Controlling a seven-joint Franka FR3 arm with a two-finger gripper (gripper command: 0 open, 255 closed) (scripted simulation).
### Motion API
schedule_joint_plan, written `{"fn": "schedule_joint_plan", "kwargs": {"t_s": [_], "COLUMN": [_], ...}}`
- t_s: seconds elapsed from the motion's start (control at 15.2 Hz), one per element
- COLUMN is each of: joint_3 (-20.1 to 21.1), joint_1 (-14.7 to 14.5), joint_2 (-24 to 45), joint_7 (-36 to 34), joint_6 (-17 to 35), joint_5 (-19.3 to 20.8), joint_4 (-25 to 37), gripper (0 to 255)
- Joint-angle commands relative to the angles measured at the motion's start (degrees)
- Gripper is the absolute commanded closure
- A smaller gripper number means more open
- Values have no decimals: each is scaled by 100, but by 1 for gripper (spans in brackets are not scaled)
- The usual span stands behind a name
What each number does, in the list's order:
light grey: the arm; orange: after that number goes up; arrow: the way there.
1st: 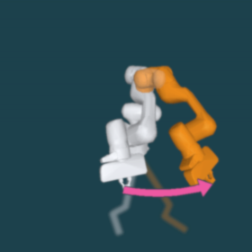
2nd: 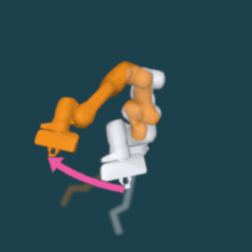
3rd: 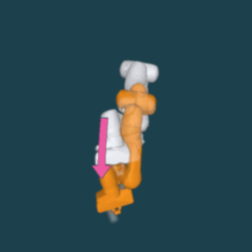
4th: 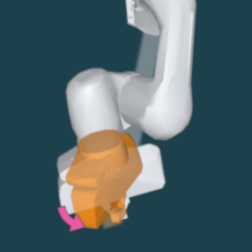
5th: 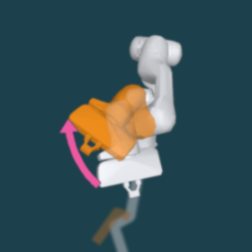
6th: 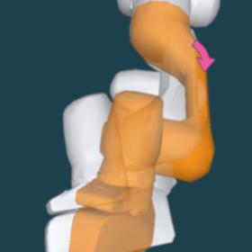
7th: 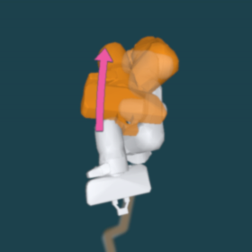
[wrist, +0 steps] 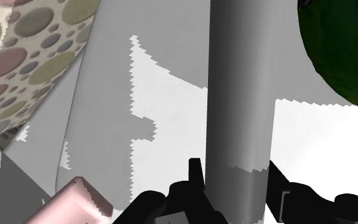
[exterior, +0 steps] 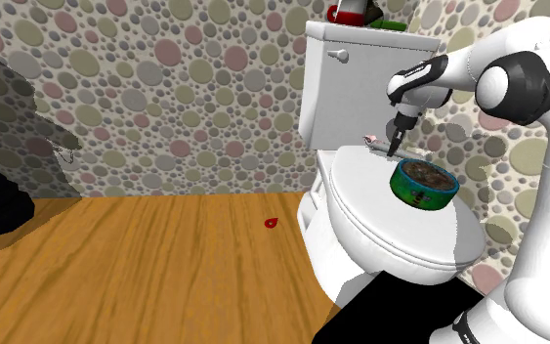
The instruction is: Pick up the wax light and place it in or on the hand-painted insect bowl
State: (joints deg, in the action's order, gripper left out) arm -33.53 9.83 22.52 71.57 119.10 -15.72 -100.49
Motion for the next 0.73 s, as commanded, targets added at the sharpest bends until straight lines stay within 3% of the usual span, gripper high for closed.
{"fn": "schedule_joint_plan", "kwargs": {"t_s": [0.0,0.66], "joint_3": [-26,-113], "joint_1": [-14,-46], "joint_2": [-70,-318], "joint_7": [-35,-174], "joint_6": [-136,-797], "joint_5": [53,247], "joint_4": [77,538], "gripper": [255,255]}}
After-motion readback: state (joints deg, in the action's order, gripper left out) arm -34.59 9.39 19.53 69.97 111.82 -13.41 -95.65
